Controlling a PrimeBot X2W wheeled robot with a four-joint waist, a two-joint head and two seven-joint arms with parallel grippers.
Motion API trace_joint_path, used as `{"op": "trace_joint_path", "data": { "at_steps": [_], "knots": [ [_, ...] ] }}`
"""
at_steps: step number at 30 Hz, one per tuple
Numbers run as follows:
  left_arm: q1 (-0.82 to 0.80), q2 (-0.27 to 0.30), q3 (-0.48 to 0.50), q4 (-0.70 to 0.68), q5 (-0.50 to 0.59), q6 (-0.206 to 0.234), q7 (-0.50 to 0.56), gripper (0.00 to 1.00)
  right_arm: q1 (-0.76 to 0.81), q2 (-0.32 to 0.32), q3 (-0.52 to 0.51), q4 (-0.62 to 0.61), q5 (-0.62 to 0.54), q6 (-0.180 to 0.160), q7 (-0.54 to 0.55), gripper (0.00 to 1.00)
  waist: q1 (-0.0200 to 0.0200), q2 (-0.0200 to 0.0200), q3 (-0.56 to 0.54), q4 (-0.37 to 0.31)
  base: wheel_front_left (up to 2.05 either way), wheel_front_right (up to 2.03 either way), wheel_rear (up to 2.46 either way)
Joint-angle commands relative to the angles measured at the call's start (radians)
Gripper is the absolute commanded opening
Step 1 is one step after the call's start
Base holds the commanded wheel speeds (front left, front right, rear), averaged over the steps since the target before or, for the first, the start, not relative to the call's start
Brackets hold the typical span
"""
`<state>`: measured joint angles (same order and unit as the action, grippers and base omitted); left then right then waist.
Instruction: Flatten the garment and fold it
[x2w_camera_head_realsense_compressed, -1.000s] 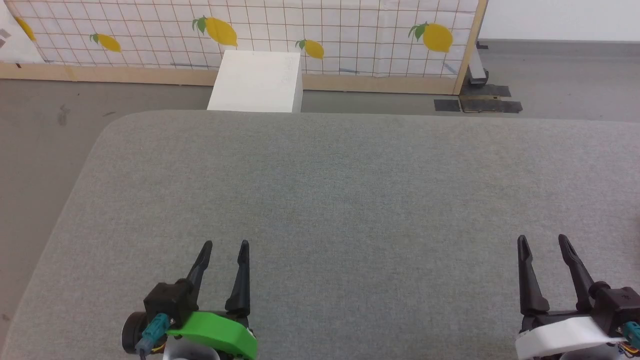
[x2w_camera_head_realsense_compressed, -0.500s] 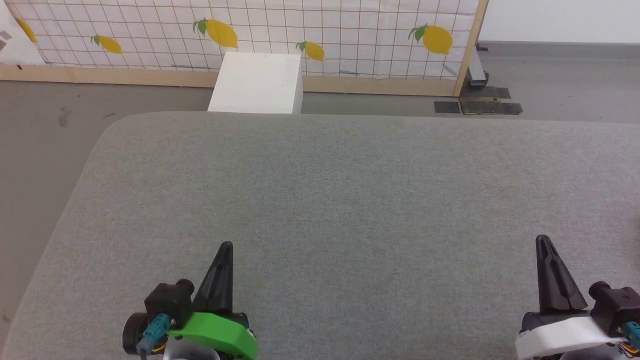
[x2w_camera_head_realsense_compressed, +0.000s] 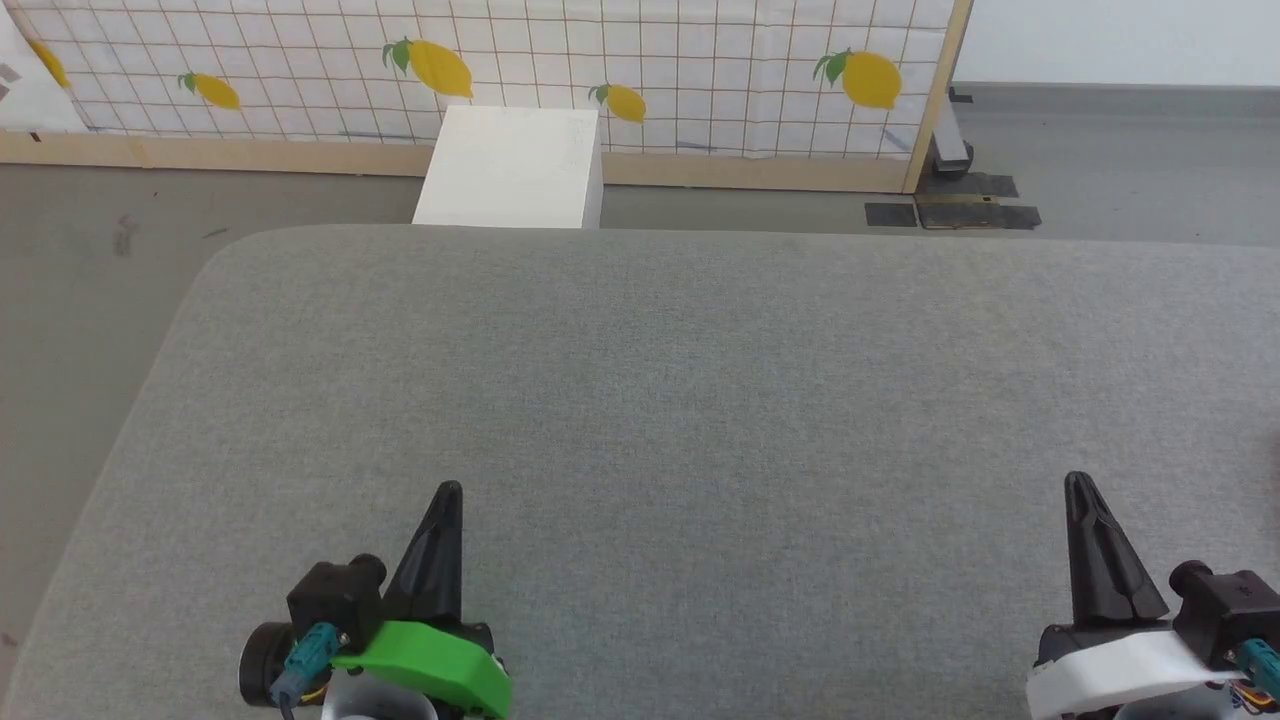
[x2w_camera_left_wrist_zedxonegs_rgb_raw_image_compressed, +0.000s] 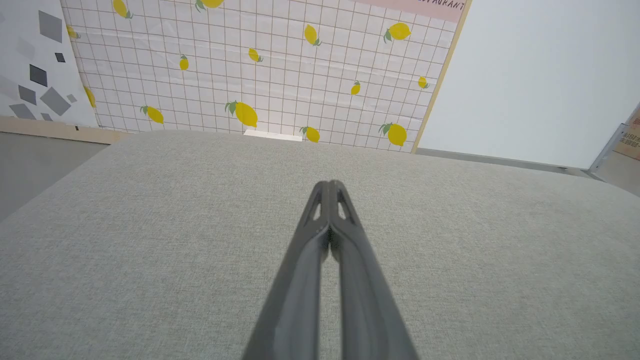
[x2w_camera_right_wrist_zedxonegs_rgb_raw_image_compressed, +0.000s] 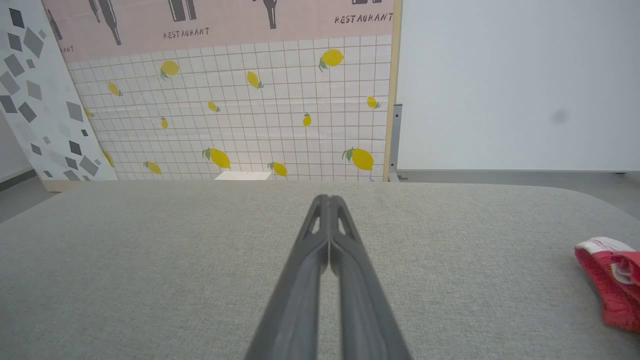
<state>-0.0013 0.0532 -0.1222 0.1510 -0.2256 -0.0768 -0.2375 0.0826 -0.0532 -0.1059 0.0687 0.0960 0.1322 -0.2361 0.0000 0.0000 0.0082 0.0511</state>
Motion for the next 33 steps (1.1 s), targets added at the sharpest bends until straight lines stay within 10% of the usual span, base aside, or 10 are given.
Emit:
{"op": "trace_joint_path", "data": {
  "at_steps": [1, 33],
  "knots": [
    [0.0, 0.0, 0.005, -0.007, 0.012, 0.008, 0.009, 0.0, -0.009, 0.0, 0.004, -0.007, -0.008, 0.0, 0.008, 0.0, 0.0, 0.0, 0.0, -0.001, 0.0, 0.0, 0.0],
    [0.0, -0.001, 0.038, -0.048, 0.072, 0.028, 0.073, 0.0, -0.03, 0.001, 0.033, -0.024, -0.033, -0.001, 0.073, 0.0, 0.0, 0.0, -0.002, -0.015, 0.0, 0.0, 0.0]
  ]
}}
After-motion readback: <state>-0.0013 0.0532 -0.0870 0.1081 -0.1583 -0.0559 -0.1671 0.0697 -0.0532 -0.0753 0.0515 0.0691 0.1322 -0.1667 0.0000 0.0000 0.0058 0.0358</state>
